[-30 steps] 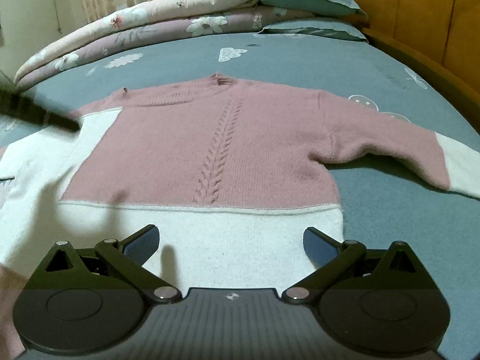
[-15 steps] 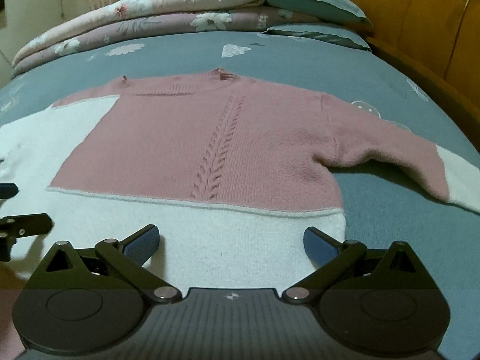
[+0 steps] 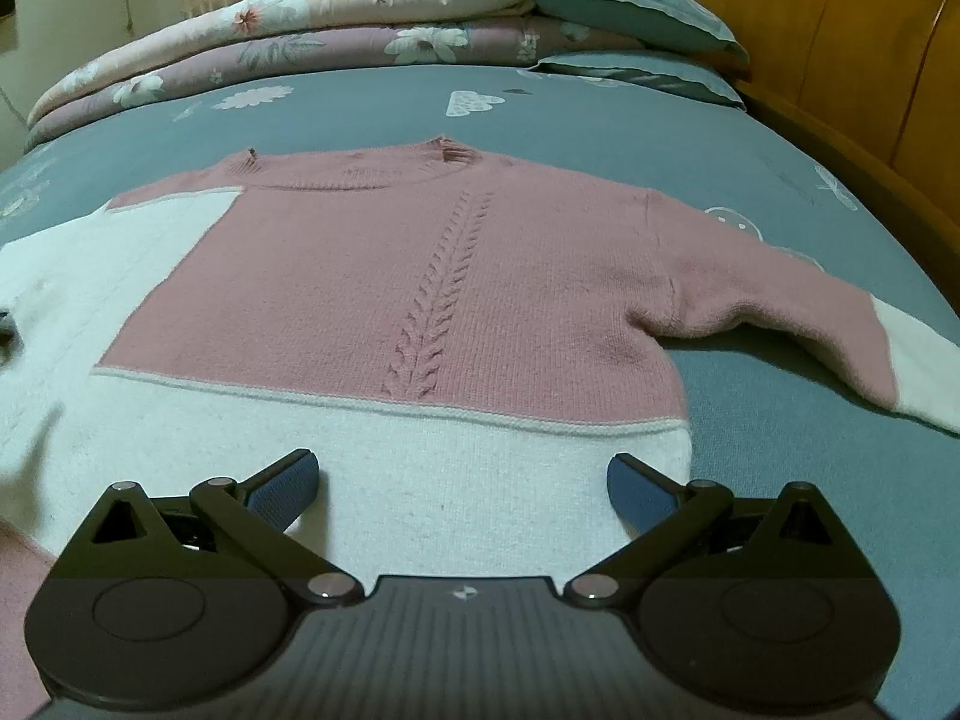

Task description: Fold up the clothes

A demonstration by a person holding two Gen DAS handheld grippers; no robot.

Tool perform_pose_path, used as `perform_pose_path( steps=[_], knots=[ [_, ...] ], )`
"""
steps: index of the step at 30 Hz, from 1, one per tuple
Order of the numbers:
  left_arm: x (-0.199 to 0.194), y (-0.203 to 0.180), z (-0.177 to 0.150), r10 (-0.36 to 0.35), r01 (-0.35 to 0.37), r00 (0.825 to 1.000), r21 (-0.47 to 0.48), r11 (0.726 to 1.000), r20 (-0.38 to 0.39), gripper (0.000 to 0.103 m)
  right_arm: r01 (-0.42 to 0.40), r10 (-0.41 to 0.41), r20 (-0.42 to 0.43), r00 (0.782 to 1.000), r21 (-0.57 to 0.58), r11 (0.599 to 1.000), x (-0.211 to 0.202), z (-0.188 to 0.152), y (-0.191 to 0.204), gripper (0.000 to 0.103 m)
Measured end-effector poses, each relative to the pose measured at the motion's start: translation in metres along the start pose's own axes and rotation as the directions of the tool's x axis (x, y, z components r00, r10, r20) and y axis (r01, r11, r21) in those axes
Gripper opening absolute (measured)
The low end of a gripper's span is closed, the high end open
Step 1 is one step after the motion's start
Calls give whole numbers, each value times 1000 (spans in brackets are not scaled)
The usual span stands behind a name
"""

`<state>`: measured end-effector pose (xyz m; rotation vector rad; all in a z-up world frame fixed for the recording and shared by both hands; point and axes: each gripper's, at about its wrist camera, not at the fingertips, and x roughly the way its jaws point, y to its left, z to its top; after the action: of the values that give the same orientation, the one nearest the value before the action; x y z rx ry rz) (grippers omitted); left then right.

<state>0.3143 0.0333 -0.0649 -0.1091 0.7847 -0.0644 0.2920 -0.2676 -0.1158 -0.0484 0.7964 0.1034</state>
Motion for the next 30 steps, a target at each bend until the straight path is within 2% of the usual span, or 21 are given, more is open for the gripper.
perform_pose_path(
  steps=[3,6,9,11,14,15,19,21,24,25,27,30],
  knots=[
    [-9,64,30,103,-99,994,-82,992,38,102,3,-3,-5,1000,-1,1000,0,1,0,103],
    [-2,130,44,179,-170,984,-218,961,19,102,11,-11,-6,1000,-4,1000,0,1,2,103],
    [17,184,43,155,-146,988,-369,918,-4,102,19,-19,-4,1000,-9,1000,2,1,4,103],
    [27,205,36,91,-76,996,-441,894,12,102,23,-23,2,1000,-9,1000,3,1,4,103],
    [45,216,33,-2,28,998,-473,881,56,102,30,-30,12,999,-10,999,4,0,5,103],
    [49,219,31,-7,32,999,-477,878,54,102,33,-32,15,999,-10,999,4,-1,5,103],
    [51,242,23,68,-34,996,-504,863,51,102,37,-37,24,999,-10,999,4,-2,6,103],
    [43,261,23,135,-95,990,-518,850,40,102,38,-38,25,999,-9,999,5,-2,6,103],
    [30,276,24,268,-246,963,-498,831,-29,102,40,-40,26,999,-9,999,5,-2,6,103],
    [27,278,25,291,-275,956,-494,825,-47,102,40,-40,26,999,-9,999,5,-2,6,103],
    [20,273,26,298,-281,954,-484,829,-42,102,40,-40,26,999,-10,999,5,-2,6,103],
    [9,243,32,241,-216,971,-450,866,-2,102,38,-37,28,999,-9,999,5,-2,6,103]
  ],
)
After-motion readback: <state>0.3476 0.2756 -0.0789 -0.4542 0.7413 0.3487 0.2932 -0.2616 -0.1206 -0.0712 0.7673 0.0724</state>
